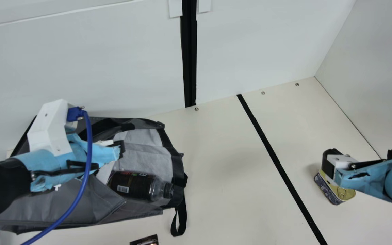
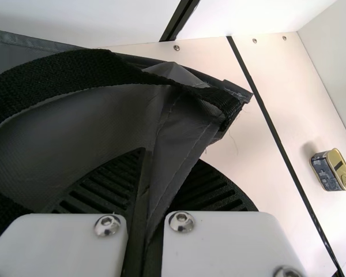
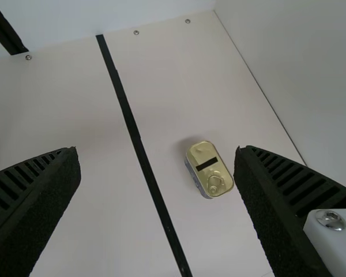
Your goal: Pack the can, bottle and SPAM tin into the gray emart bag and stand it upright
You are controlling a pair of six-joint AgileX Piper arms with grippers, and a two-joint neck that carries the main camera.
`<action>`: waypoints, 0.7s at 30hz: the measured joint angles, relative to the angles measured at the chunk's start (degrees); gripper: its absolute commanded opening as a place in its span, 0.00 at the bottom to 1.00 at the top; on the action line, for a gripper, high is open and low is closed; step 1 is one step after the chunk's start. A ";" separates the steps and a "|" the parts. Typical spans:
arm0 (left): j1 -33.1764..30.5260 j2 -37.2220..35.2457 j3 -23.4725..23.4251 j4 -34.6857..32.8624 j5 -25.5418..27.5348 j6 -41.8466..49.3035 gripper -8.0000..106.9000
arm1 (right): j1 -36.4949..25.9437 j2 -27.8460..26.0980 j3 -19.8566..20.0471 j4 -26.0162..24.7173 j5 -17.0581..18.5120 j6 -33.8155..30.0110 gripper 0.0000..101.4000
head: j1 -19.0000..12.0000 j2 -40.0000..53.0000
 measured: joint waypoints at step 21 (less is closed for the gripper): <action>0.00 0.00 0.00 0.00 0.00 0.00 0.00 | -6.04 0.49 3.05 1.38 0.07 -1.93 0.94 | 0.00 0.00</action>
